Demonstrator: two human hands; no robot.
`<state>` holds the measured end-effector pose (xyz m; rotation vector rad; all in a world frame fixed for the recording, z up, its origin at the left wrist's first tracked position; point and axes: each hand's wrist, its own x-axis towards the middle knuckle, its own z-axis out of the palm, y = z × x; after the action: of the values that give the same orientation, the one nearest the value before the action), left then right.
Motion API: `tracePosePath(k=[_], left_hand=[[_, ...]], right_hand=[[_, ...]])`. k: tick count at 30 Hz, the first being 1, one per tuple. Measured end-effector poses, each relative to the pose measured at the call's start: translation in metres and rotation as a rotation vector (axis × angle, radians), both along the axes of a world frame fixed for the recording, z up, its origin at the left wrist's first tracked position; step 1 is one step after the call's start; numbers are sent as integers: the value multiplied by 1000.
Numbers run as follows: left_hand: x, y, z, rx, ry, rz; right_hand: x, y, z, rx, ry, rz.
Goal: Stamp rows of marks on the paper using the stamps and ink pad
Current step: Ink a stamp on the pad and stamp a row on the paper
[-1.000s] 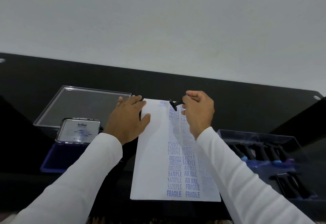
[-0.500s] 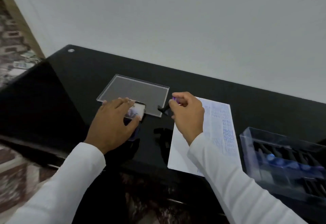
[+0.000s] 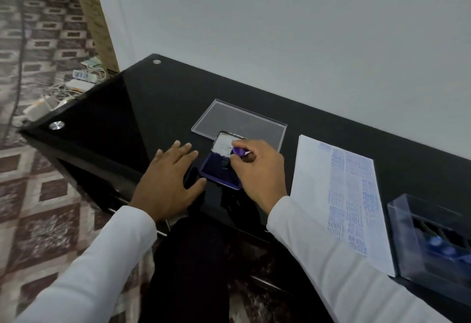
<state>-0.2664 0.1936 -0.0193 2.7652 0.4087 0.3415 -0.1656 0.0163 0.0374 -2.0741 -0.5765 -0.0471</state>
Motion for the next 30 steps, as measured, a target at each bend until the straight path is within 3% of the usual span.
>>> tracePosePath(k=[9, 30], left_hand=[[6, 5, -20, 43, 43, 40], [7, 3, -31, 91, -18, 87]], right_hand=[[-3, 9, -1, -192, -113, 78], [7, 10, -5, -304, -123, 131]])
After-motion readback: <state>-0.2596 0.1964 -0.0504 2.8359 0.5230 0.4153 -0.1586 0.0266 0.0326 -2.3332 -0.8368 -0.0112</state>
